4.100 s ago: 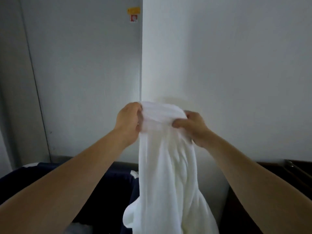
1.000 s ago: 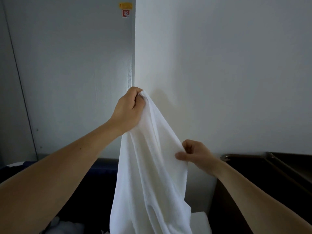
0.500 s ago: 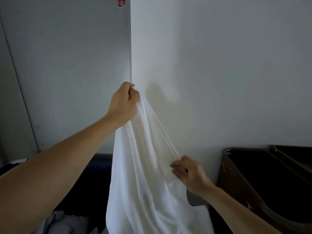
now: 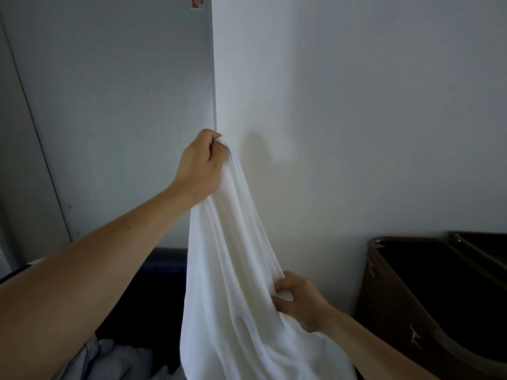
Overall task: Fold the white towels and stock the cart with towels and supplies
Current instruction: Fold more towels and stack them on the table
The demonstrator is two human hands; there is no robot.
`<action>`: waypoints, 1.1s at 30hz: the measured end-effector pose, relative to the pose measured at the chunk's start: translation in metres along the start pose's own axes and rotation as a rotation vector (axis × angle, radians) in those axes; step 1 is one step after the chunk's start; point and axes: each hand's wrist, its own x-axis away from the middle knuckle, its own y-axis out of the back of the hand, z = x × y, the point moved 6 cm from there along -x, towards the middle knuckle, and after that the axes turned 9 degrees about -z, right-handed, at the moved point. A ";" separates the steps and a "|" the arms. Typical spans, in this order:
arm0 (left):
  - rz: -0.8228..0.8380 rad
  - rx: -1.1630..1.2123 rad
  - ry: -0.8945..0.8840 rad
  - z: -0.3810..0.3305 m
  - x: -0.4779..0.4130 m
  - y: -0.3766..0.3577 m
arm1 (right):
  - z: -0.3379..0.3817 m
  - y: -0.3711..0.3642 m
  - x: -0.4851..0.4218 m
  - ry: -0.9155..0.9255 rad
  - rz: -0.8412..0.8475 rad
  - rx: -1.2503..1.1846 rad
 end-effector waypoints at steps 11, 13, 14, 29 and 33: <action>-0.016 -0.088 0.025 0.023 -0.002 0.008 | -0.029 0.066 0.003 -0.133 -0.326 -0.055; -0.019 -0.098 0.016 0.022 -0.002 0.008 | -0.032 0.069 0.005 -0.179 -0.332 -0.072; -0.019 -0.100 0.010 0.021 -0.002 0.008 | -0.033 0.070 0.007 -0.193 -0.340 -0.080; 0.146 -0.151 0.124 0.047 0.006 -0.003 | -0.043 0.081 0.024 -0.331 -0.476 -0.146; 0.169 -0.069 0.233 0.063 0.005 0.006 | -0.028 0.123 0.013 -0.273 -0.577 -0.201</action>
